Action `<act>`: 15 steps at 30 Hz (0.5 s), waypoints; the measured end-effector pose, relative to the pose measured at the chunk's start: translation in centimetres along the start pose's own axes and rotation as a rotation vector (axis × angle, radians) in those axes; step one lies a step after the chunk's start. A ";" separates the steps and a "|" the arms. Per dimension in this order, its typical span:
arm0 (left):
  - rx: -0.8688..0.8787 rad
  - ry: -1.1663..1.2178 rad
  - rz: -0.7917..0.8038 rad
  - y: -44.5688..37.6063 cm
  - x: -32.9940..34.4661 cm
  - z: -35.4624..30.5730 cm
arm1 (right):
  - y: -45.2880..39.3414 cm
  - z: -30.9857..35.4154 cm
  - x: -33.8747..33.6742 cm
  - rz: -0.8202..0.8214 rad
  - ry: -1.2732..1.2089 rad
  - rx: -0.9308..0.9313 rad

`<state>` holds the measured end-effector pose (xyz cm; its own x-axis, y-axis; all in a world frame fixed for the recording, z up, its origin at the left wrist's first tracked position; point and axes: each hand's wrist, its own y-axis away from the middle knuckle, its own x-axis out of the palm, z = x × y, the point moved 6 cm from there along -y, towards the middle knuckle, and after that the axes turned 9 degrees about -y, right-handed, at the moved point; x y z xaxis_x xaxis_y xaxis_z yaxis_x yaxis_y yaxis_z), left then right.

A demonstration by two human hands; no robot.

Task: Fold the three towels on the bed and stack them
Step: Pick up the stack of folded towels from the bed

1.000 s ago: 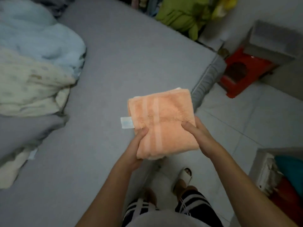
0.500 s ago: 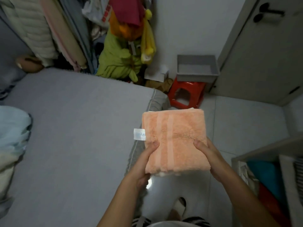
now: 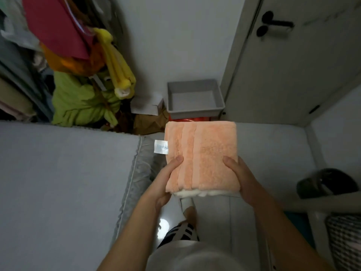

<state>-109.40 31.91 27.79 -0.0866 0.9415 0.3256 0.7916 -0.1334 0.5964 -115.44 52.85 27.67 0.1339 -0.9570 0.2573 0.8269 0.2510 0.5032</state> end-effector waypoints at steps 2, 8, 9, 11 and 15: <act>-0.021 0.005 0.025 -4.4 0.3 -3.0 | -4.0 2.6 -0.8 -0.044 -0.033 -0.006; -0.057 0.008 0.093 -15.3 1.8 -11.0 | -13.6 10.1 -2.7 -0.043 -0.043 -0.031; -0.065 0.018 0.099 -16.8 1.9 -11.7 | -15.0 10.8 -3.2 -0.050 -0.041 -0.027; -0.079 0.029 0.086 -19.6 1.9 -13.1 | -18.0 12.1 -4.0 -0.057 -0.028 -0.010; -0.117 0.052 0.044 -25.2 1.1 -14.9 | -25.0 13.5 -5.2 -0.023 0.016 0.067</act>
<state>-138.47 31.71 24.06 -0.0869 0.9170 0.3894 0.7199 -0.2124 0.6608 -144.22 53.49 24.89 0.1245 -0.9648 0.2316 0.7918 0.2372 0.5629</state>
